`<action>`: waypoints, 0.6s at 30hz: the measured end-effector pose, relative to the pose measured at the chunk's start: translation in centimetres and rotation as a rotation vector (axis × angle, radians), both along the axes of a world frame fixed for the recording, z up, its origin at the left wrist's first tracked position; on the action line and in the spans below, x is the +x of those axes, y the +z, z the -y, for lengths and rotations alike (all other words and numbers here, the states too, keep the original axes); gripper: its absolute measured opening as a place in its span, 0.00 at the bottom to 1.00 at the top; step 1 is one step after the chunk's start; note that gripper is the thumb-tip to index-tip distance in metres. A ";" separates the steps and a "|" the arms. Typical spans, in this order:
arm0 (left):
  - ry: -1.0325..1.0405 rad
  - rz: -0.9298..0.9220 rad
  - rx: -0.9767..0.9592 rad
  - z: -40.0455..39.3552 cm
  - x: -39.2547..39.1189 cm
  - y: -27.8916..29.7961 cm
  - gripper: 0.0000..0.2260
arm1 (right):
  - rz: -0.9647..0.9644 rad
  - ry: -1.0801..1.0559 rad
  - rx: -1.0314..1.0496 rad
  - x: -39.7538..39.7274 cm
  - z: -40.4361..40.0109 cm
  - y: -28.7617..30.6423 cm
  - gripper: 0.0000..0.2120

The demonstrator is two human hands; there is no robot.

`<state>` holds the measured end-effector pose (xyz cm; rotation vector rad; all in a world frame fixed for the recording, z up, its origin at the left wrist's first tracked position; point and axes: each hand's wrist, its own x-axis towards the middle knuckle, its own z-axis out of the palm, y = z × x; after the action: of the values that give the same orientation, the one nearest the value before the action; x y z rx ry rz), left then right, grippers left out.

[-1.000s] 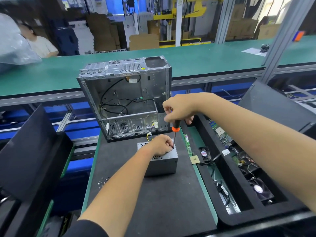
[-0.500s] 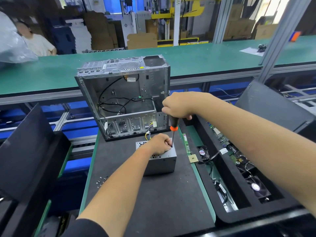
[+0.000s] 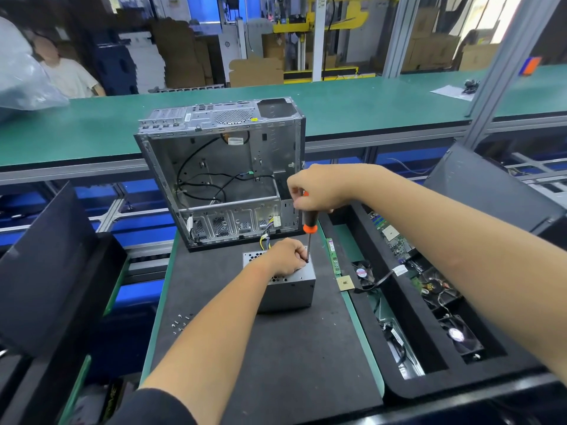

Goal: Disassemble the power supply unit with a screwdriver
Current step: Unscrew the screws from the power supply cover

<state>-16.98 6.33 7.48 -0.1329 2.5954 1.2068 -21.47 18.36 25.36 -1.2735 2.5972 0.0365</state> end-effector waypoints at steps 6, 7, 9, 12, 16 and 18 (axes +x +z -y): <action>-0.009 -0.002 -0.006 0.0 0.0 0.1 0.10 | 0.088 0.010 -0.012 0.3 -0.5 0.3 0.05; -0.012 -0.002 -0.010 0.0 0.0 0.1 0.09 | 0.046 -0.033 0.023 0.2 -0.4 0.1 0.09; -0.016 0.005 -0.009 0.0 0.0 0.1 0.09 | -0.026 -0.083 0.081 0.2 -0.4 0.1 0.16; -0.021 0.006 -0.001 0.0 0.0 0.1 0.09 | -0.030 0.003 0.018 -0.2 -0.6 0.1 0.08; -0.026 0.000 -0.004 0.1 0.0 0.1 0.10 | 0.157 0.052 -0.015 0.0 -1.3 1.0 0.12; -0.030 -0.003 -0.013 0.1 0.0 0.1 0.10 | 0.166 0.021 -0.017 0.2 -1.3 0.8 0.10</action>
<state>-17.02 6.20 7.62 -0.0946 2.5990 1.1806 -21.32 19.70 26.17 -1.2530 2.4486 -0.0843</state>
